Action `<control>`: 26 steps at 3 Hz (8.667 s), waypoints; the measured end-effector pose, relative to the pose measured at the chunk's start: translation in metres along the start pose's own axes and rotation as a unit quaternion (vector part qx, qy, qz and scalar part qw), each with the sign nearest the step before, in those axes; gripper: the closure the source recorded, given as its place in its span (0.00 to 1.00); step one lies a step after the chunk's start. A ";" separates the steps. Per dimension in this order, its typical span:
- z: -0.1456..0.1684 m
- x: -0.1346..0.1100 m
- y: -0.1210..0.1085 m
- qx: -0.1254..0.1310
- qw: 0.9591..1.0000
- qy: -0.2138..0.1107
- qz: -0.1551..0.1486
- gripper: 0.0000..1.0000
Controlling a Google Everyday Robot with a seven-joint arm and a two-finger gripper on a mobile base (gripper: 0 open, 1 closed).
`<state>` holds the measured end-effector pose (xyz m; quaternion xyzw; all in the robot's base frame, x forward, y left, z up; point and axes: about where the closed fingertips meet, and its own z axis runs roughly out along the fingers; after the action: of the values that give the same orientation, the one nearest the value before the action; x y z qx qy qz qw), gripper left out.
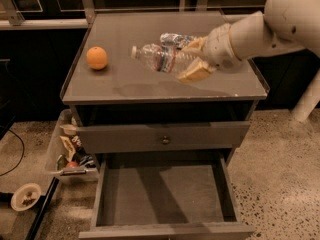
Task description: Place water bottle into middle drawer
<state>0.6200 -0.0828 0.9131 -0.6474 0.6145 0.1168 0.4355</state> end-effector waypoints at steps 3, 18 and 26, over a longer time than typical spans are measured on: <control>-0.002 0.116 0.167 -0.025 0.988 0.099 0.112 1.00; 0.283 0.379 0.294 -0.104 0.978 0.093 0.157 0.90; 0.123 0.324 0.313 -0.019 0.991 0.057 0.119 0.00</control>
Offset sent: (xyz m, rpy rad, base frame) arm -0.1816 -0.0862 -0.1987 -0.1527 0.3212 -0.2598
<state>0.4570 -0.1788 0.4866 -0.5833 0.7089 0.1423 0.3702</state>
